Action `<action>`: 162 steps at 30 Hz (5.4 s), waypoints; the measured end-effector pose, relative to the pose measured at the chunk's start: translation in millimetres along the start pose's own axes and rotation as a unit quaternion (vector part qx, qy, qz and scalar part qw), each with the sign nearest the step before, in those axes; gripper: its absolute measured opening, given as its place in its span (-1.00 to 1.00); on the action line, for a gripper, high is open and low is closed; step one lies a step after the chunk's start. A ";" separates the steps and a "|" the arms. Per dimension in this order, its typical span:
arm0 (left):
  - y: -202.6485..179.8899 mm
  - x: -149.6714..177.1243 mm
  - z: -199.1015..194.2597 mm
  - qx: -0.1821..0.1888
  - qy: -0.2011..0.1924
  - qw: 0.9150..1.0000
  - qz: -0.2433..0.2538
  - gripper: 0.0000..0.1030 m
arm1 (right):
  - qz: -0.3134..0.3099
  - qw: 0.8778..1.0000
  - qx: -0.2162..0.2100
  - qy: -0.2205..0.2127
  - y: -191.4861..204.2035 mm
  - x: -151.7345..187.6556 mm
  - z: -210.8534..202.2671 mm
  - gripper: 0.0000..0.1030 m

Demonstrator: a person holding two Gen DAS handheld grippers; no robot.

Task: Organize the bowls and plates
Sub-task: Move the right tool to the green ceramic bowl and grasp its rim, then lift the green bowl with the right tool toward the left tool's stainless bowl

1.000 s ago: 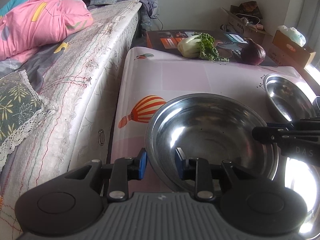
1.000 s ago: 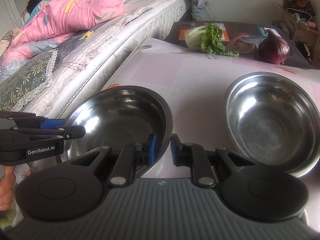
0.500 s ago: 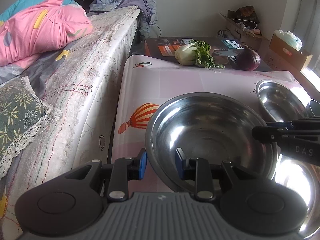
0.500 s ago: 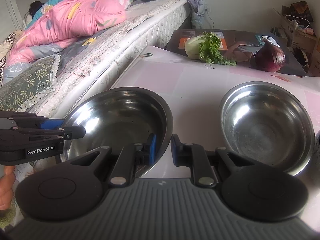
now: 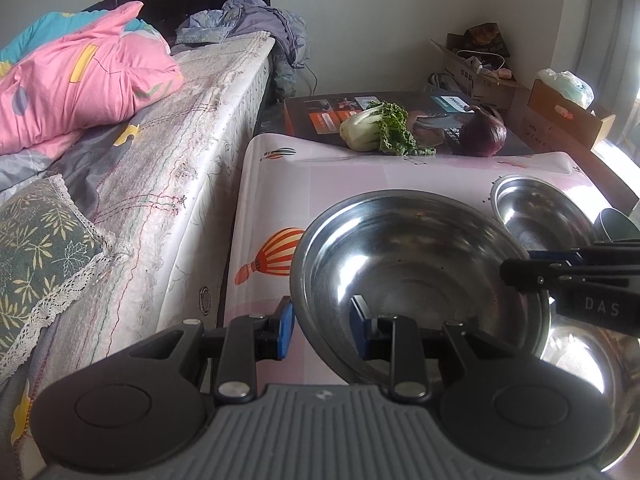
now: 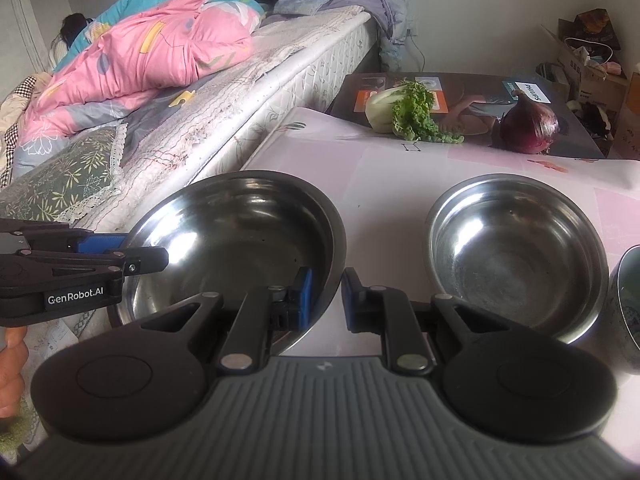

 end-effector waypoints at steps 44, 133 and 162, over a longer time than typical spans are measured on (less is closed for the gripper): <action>-186.1 -68.5 77.4 0.077 0.048 0.986 0.140 -0.39 | 0.164 0.984 0.065 -0.006 -208.1 20.7 -36.5 -0.61; -373.0 -22.9 71.0 0.177 0.136 0.968 0.118 -0.44 | 0.318 0.947 -0.039 -0.013 -358.0 134.4 -93.7 -0.69; -384.3 -11.6 85.9 0.162 0.180 0.962 0.127 -0.36 | 0.343 0.939 -0.035 0.001 -356.0 138.4 -80.6 -0.63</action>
Point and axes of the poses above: each gripper's, at about its wrist camera, not at the fingertips, and z roughly the way its jaws point, y to its left, x to its underside, the point moved 7 cm from there along z, roughly the way its jaws point, and after that the axes turned 7 degrees about y, right-handed, at the moved point
